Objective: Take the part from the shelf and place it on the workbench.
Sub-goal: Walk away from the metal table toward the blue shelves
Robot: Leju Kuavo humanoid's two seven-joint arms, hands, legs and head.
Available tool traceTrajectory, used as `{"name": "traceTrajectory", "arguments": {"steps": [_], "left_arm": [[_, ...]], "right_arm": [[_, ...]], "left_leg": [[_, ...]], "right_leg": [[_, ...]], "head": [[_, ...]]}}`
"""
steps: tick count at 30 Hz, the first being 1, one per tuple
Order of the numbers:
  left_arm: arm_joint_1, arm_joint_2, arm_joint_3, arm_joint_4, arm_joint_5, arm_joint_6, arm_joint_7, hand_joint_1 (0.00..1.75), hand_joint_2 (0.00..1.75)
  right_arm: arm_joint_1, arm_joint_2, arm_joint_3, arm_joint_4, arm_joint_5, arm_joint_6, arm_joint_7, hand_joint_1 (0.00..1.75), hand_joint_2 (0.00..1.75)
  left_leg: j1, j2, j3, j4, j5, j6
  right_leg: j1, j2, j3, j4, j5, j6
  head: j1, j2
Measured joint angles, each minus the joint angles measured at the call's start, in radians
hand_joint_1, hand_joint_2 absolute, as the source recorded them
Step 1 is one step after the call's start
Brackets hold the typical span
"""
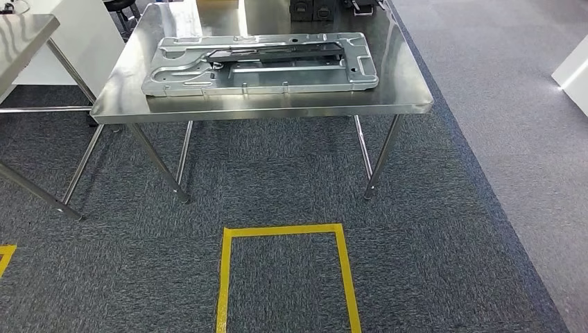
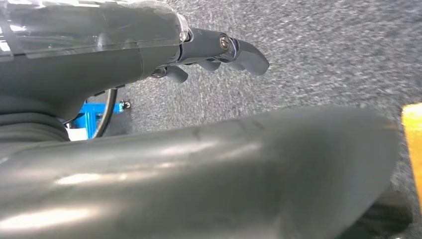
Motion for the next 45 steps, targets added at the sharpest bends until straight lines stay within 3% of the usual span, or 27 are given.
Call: {"name": "traceTrajectory", "arguments": {"steps": [1, 3, 5, 7, 8, 9, 11, 12, 13, 14, 15, 17, 19, 21, 24, 25, 27, 29, 30, 31, 34, 36, 39, 40, 41, 44, 45], "left_arm": [[0.0, 0.003, -0.001, 0.0, -0.001, 0.0, -0.002, 0.0, 0.0], [-0.002, 0.008, -0.003, 0.0, -0.002, 0.001, -0.006, 0.0, 0.0], [-0.004, 0.011, -0.005, 0.0, -0.003, 0.007, -0.018, 0.0, 0.0], [-0.003, 0.013, -0.005, 0.0, -0.001, 0.017, -0.045, 0.0, 0.0], [-0.004, 0.014, -0.005, 0.0, 0.0, 0.021, -0.063, 0.0, 0.0], [-0.005, 0.014, -0.005, 0.0, -0.002, 0.022, -0.079, 0.0, 0.0], [-0.013, 0.014, -0.006, 0.0, -0.014, 0.017, -0.109, 0.0, 0.0], [-0.017, 0.014, -0.007, 0.0, -0.021, 0.009, -0.118, 0.0, 0.44], [-0.021, 0.014, -0.009, 0.0, -0.026, -0.002, -0.122, 0.0, 0.87], [-0.023, 0.012, -0.011, 0.0, -0.031, -0.015, -0.119, 0.0, 1.31], [-0.025, 0.008, -0.013, 0.0, -0.039, -0.026, -0.107, 0.0, 1.75], [-0.025, -0.002, -0.02, 0.0, -0.059, -0.041, -0.06, 0.0, 1.75], [-0.022, -0.015, -0.031, 0.0, -0.081, -0.054, 0.001, 0.0, 1.75], [-0.017, -0.028, -0.038, 0.0, -0.091, -0.069, 0.047, 0.0, 1.75], [-0.007, -0.039, -0.052, 0.001, -0.075, -0.077, 0.06, 0.0, 1.75], [-0.003, -0.041, -0.062, 0.001, -0.06, -0.077, 0.054, 0.0, 1.75], [0.01, -0.042, -0.086, 0.001, -0.02, -0.077, 0.045, 0.0, 1.75], [0.026, -0.042, -0.109, 0.001, 0.025, -0.078, 0.039, 0.0, 0.87], [0.035, -0.042, -0.12, 0.001, 0.047, -0.08, 0.037, 0.0, 0.44], [0.044, -0.042, -0.132, 0.001, 0.068, -0.081, 0.034, 0.0, 0.0], [0.071, -0.039, -0.169, 0.001, 0.131, -0.088, 0.027, 0.0, 0.0], [0.084, -0.039, -0.195, 0.001, 0.173, -0.092, 0.021, 0.0, 0.0], [0.099, -0.037, -0.236, 0.001, 0.24, -0.098, 0.013, 0.0, 0.0], [0.103, -0.036, -0.251, 0.0, 0.263, -0.1, 0.01, 0.0, 0.0], [0.105, -0.034, -0.265, -0.002, 0.285, -0.102, 0.007, 0.0, 0.0], [0.107, -0.028, -0.307, -0.017, 0.353, -0.107, -0.002, 0.0, 0.0], [0.106, -0.026, -0.32, -0.026, 0.374, -0.11, -0.004, 0.0, 0.0]], "right_arm": [[-0.001, -0.003, 0.008, 0.0, 0.005, 0.004, -0.004, 0.0, 0.0], [-0.002, -0.006, 0.02, 0.0, 0.008, 0.002, -0.009, 0.0, 0.0], [-0.004, -0.009, 0.032, 0.0, 0.007, -0.029, -0.023, 0.0, 0.87], [-0.007, -0.018, 0.038, -0.001, -0.022, -0.108, -0.057, 0.0, 1.75], [-0.01, -0.029, 0.032, -0.001, -0.057, -0.154, -0.079, 0.0, 1.75], [-0.014, -0.04, 0.02, -0.001, -0.098, -0.19, -0.099, 0.0, 1.31], [-0.022, -0.07, -0.022, -0.002, -0.189, -0.231, -0.126, 0.0, 0.44], [-0.025, -0.082, -0.046, -0.003, -0.223, -0.235, -0.132, 0.0, 0.0], [-0.027, -0.093, -0.07, -0.003, -0.248, -0.228, -0.134, 0.0, 0.0], [-0.026, -0.1, -0.089, -0.004, -0.259, -0.21, -0.136, 0.0, 0.0], [-0.025, -0.104, -0.104, -0.004, -0.264, -0.179, -0.136, 0.0, 0.0], [-0.021, -0.101, -0.119, -0.003, -0.259, -0.1, -0.14, 0.0, 0.87], [-0.019, -0.082, -0.125, -0.002, -0.255, -0.044, -0.157, 0.0, 1.75], [-0.019, -0.054, -0.134, 0.0, -0.262, -0.035, -0.192, 0.0, 1.75], [-0.02, -0.027, -0.136, 0.003, -0.274, -0.037, -0.22, 0.0, 1.75], [-0.019, -0.024, -0.13, 0.003, -0.284, -0.035, -0.219, 0.0, 1.75], [-0.017, -0.022, -0.113, 0.0, -0.319, -0.034, -0.216, 0.0, 1.75], [-0.015, -0.023, -0.094, -0.008, -0.36, -0.033, -0.214, 0.0, 1.75], [-0.015, -0.024, -0.083, -0.014, -0.38, -0.032, -0.214, 0.0, 1.75], [-0.015, -0.024, -0.071, -0.021, -0.399, -0.032, -0.214, 0.0, 1.31], [-0.016, -0.025, -0.029, -0.046, -0.46, -0.031, -0.216, 0.0, 0.0], [-0.016, -0.028, 0.003, -0.062, -0.499, -0.03, -0.218, 0.0, 0.0], [-0.011, -0.037, 0.054, -0.081, -0.564, -0.03, -0.222, 0.0, 0.0], [-0.006, -0.041, 0.071, -0.085, -0.586, -0.029, -0.223, 0.0, 0.0], [0.0, -0.045, 0.088, -0.088, -0.608, -0.029, -0.223, 0.0, 0.0], [0.029, -0.054, 0.138, -0.09, -0.672, -0.027, -0.224, 0.0, 0.0], [0.041, -0.057, 0.154, -0.09, -0.693, -0.026, -0.224, 0.0, 0.0]], "left_leg": [[0.0, 0.0, 0.031, -0.025, 0.027, 0.001], [-0.001, -0.001, 0.136, -0.162, 0.066, 0.007], [-0.005, -0.003, 0.217, -0.29, 0.057, 0.02], [-0.01, -0.004, 0.226, -0.323, 0.053, 0.035], [-0.009, -0.003, 0.218, -0.323, 0.063, 0.044], [-0.007, -0.001, 0.207, -0.326, 0.074, 0.053], [-0.005, 0.002, 0.18, -0.333, 0.1, 0.07], [-0.008, 0.001, 0.164, -0.334, 0.111, 0.075], [-0.011, 0.001, 0.15, -0.333, 0.122, 0.078], [-0.013, 0.001, 0.137, -0.331, 0.132, 0.079], [-0.016, 0.002, 0.123, -0.329, 0.141, 0.079], [-0.02, 0.003, 0.097, -0.322, 0.159, 0.077], [-0.023, 0.003, 0.081, -0.315, 0.171, 0.074], [-0.027, 0.004, 0.071, -0.309, 0.183, 0.067], [-0.031, 0.004, 0.057, -0.287, 0.188, 0.05], [-0.03, 0.002, 0.045, -0.257, 0.168, 0.044], [-0.023, -0.003, 0.0, -0.142, 0.087, 0.034], [-0.013, -0.004, -0.041, -0.018, 0.018, 0.026], [-0.01, -0.004, -0.041, 0.005, 0.012, 0.023], [-0.007, -0.004, -0.022, -0.012, 0.026, 0.02], [-0.001, -0.005, 0.107, -0.21, 0.093, 0.019], [-0.002, -0.008, 0.143, -0.274, 0.101, 0.029], [-0.001, -0.009, 0.135, -0.282, 0.1, 0.051], [0.001, -0.008, 0.132, -0.284, 0.104, 0.059], [0.002, -0.006, 0.129, -0.286, 0.109, 0.066], [-0.003, -0.004, 0.112, -0.286, 0.121, 0.075], [-0.006, -0.004, 0.107, -0.286, 0.124, 0.076]], "right_leg": [[0.001, 0.0, -0.013, 0.003, 0.008, 0.002], [0.002, 0.001, -0.036, 0.012, 0.023, 0.009], [0.004, 0.001, -0.048, 0.017, 0.038, 0.02], [0.004, 0.0, -0.051, 0.013, 0.057, 0.033], [0.003, 0.003, -0.055, 0.013, 0.064, 0.039], [0.003, 0.007, -0.063, 0.022, 0.054, 0.045], [0.004, 0.014, -0.093, 0.092, -0.024, 0.054], [0.004, 0.014, -0.11, 0.151, -0.078, 0.056], [0.004, 0.013, -0.126, 0.218, -0.119, 0.057], [0.004, 0.013, -0.134, 0.275, -0.132, 0.057], [0.005, 0.013, -0.131, 0.308, -0.121, 0.055], [0.009, 0.013, -0.074, 0.27, -0.062, 0.044], [0.017, 0.013, 0.044, 0.117, -0.048, 0.027], [0.022, 0.011, 0.126, -0.008, -0.078, 0.014], [0.017, 0.007, 0.134, -0.043, -0.08, 0.0], [0.015, 0.004, 0.132, -0.045, -0.073, -0.006], [0.013, 0.0, 0.119, -0.044, -0.061, -0.015], [0.014, -0.001, 0.1, -0.038, -0.051, -0.015], [0.014, -0.001, 0.091, -0.032, -0.048, -0.013], [0.013, -0.001, 0.083, -0.026, -0.046, -0.011], [0.009, 0.0, 0.061, -0.002, -0.046, 0.0], [0.011, 0.001, 0.052, 0.01, -0.047, 0.013], [0.013, 0.002, 0.045, 0.019, -0.049, 0.032], [0.012, 0.003, 0.037, 0.036, -0.063, 0.037], [0.011, 0.004, 0.02, 0.075, -0.091, 0.042], [0.007, 0.007, -0.066, 0.27, -0.198, 0.049], [0.007, 0.007, -0.079, 0.305, -0.207, 0.049]], "head": [[0.0, 0.0], [0.0, 0.0], [0.0, 0.0], [0.0, 0.0], [0.0, 0.0], [0.0, 0.0], [0.0, 0.0], [0.0, 0.0], [0.0, 0.0], [0.0, 0.0], [0.0, 0.0], [0.0, 0.0], [0.0, 0.0], [0.0, 0.0], [0.0, 0.0], [0.0, 0.0], [0.0, 0.0], [0.0, 0.0], [0.0, 0.0], [0.0, 0.0], [0.0, 0.0], [0.0, 0.0], [0.0, 0.0], [0.0, 0.0], [0.0, 0.0], [0.0, 0.0], [0.0, 0.0]]}}
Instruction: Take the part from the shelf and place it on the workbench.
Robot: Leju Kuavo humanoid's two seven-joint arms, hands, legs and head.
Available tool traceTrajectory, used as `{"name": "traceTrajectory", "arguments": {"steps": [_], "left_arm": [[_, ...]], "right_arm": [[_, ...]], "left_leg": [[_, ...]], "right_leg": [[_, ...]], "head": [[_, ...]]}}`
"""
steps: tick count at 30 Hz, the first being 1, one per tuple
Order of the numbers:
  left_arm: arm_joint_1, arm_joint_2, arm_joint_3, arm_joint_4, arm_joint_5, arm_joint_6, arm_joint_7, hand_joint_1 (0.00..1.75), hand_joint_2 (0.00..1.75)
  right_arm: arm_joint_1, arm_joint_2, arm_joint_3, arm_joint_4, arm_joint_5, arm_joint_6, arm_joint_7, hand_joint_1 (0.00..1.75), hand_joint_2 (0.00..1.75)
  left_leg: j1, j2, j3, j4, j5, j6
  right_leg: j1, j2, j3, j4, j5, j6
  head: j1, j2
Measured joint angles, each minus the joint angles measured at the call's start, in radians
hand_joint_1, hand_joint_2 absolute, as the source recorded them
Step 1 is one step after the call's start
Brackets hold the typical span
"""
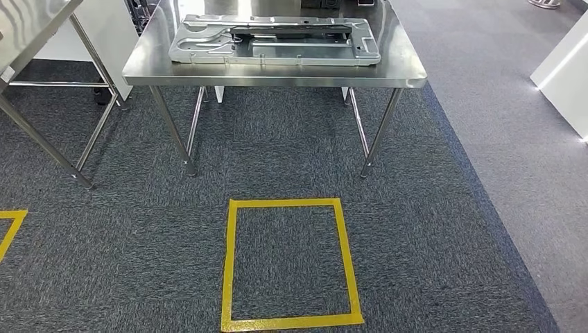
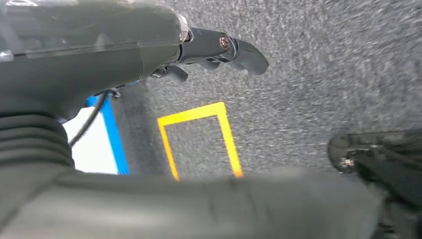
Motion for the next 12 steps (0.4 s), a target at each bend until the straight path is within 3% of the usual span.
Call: {"name": "traceTrajectory", "arguments": {"steps": [1, 2, 4, 6, 9, 12], "left_arm": [[-0.001, 0.002, -0.013, -0.01, 0.021, -0.002, -0.003, 0.0, 0.0], [-0.003, 0.003, -0.026, -0.021, 0.04, -0.004, -0.005, 0.0, 0.0], [-0.008, 0.005, -0.052, -0.044, 0.081, -0.008, -0.01, 0.0, 0.0], [-0.012, 0.007, -0.079, -0.065, 0.121, -0.012, -0.016, 0.0, 0.0], [-0.012, 0.015, -0.119, -0.088, 0.185, -0.018, -0.024, 0.0, 0.0], [0.0, 0.023, -0.153, -0.095, 0.24, -0.024, -0.03, 0.0, 0.0]], "right_arm": [[0.013, -0.002, 0.016, 0.001, -0.02, 0.002, 0.0, 0.0, 0.0], [0.026, -0.004, 0.031, 0.002, -0.038, 0.003, -0.001, 0.0, 0.0], [0.051, -0.011, 0.064, 0.006, -0.077, 0.006, -0.002, 0.0, 0.0], [0.07, -0.018, 0.096, 0.008, -0.116, 0.008, -0.006, 0.0, 0.0], [0.092, -0.027, 0.146, 0.008, -0.176, 0.011, -0.014, 0.0, 0.0], [0.1, -0.036, 0.189, 0.004, -0.227, 0.012, -0.017, 0.0, 0.0]], "left_leg": [[-0.002, 0.0, -0.002, 0.0, 0.002, 0.0], [-0.005, 0.0, -0.003, 0.0, 0.004, -0.001], [-0.01, 0.0, -0.003, 0.001, 0.006, -0.004], [-0.014, 0.002, -0.004, 0.003, 0.008, -0.01], [-0.013, 0.004, -0.005, 0.003, 0.012, -0.024], [-0.012, 0.0, -0.03, 0.06, -0.034, -0.037]], "right_leg": [[0.0, 0.0, 0.008, -0.007, 0.013, -0.002], [0.001, 0.0, 0.035, -0.052, 0.041, -0.006], [0.006, -0.001, 0.116, -0.203, 0.105, -0.022], [0.013, -0.003, 0.159, -0.294, 0.133, -0.034], [0.012, -0.004, 0.159, -0.31, 0.144, -0.043], [0.002, -0.009, 0.16, -0.326, 0.16, -0.055]], "head": [[0.0, 0.0], [0.0, 0.0], [0.0, 0.0], [0.0, 0.0], [0.0, 0.0], [0.0, 0.0]]}}
